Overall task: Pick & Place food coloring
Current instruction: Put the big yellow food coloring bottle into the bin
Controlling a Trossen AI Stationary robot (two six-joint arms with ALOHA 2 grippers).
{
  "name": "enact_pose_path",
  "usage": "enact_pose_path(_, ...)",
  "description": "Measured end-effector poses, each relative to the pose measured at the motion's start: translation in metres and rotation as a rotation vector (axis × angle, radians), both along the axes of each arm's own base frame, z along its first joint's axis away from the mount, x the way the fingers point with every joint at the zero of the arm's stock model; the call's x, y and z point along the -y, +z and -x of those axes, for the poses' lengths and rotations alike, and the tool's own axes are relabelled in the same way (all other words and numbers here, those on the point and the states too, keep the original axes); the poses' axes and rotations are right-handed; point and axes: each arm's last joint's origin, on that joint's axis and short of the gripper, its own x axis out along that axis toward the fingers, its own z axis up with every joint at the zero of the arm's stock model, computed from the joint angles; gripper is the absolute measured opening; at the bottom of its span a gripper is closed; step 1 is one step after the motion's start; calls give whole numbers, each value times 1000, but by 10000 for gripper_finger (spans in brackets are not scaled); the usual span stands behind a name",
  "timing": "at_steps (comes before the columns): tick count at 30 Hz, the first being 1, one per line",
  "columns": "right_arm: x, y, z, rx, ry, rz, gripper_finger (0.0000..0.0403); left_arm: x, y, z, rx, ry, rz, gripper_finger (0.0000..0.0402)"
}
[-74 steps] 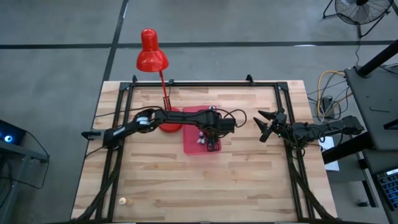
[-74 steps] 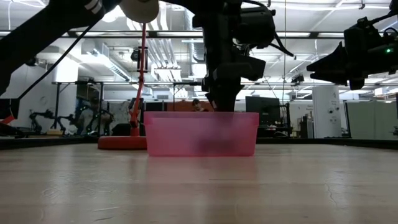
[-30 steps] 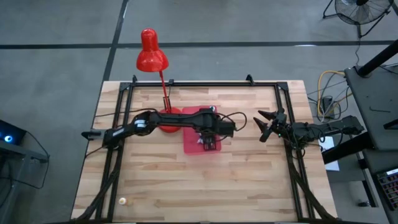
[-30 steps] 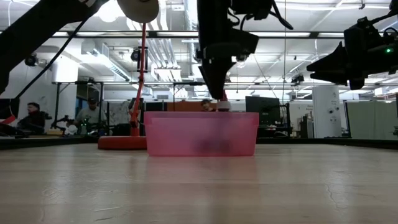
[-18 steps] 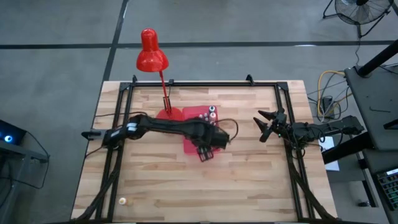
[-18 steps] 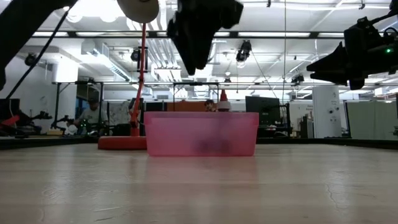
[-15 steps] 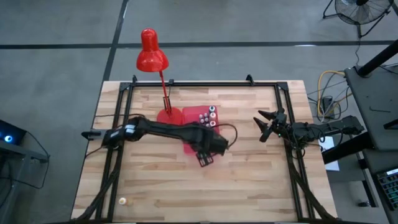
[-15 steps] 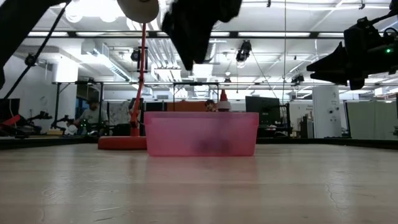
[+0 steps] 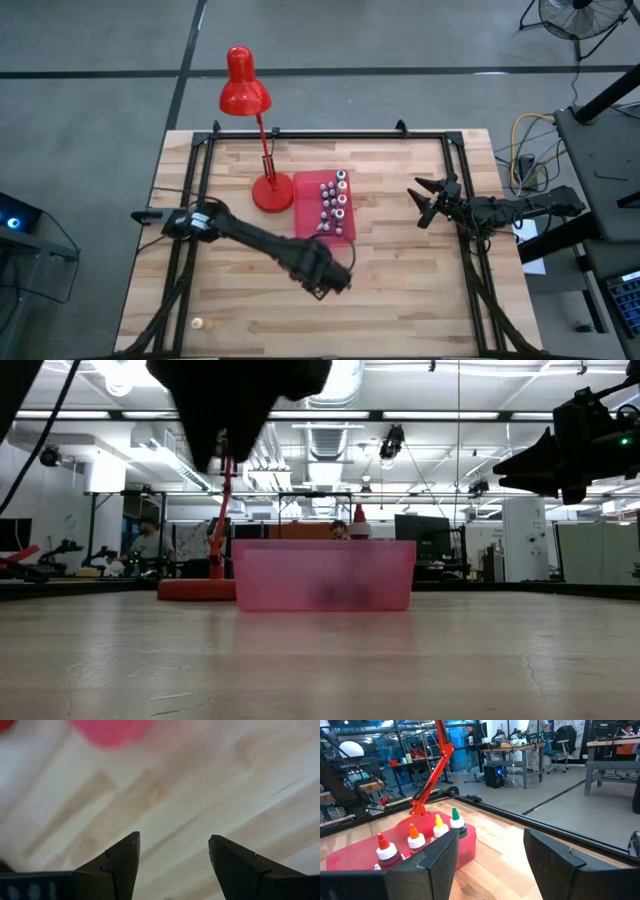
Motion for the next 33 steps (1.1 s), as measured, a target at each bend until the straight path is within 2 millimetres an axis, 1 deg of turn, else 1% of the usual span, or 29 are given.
enact_pose_path(6, 0, 0, 0, 1, 0, 0, 215, 35, -19, 20, -95, 91, 19, 208)
enact_pose_path(9, 0, 0, 0, 0, 0, 0, 215, 54, -22, 30, -116, 124, 28, 208)
enact_pose_path(12, 0, 0, 0, 1, 0, -1, 215, 73, -22, 39, -96, 146, 35, 208)
enact_pose_path(15, 0, 0, 0, 1, 0, 0, 215, 92, -18, 49, -26, 81, 34, 208)
enact_pose_path(17, 0, 0, 0, 1, 0, -1, 215, 101, -14, 57, 4, -5, 34, 208)
enact_pose_path(19, 0, 0, 0, 0, 0, 0, 215, 102, -11, 68, -4, -78, 30, 208)
enact_pose_path(21, 0, 0, 0, 1, 0, -1, 215, 97, -5, 79, 0, -144, 40, 208)
enact_pose_path(24, 0, 0, 0, 0, 0, 0, 215, 82, 2, 97, 27, -216, 54, 208)
enact_pose_path(28, 0, 0, 0, 0, 0, 0, 215, 61, 7, 122, 75, -281, 78, 208)
enact_pose_path(30, 0, 0, 0, 1, 0, -1, 215, 51, 9, 136, 78, -277, 88, 208)
enact_pose_path(33, 0, 0, 0, 1, 0, 0, 215, 36, 9, 158, 45, -197, 118, 208)
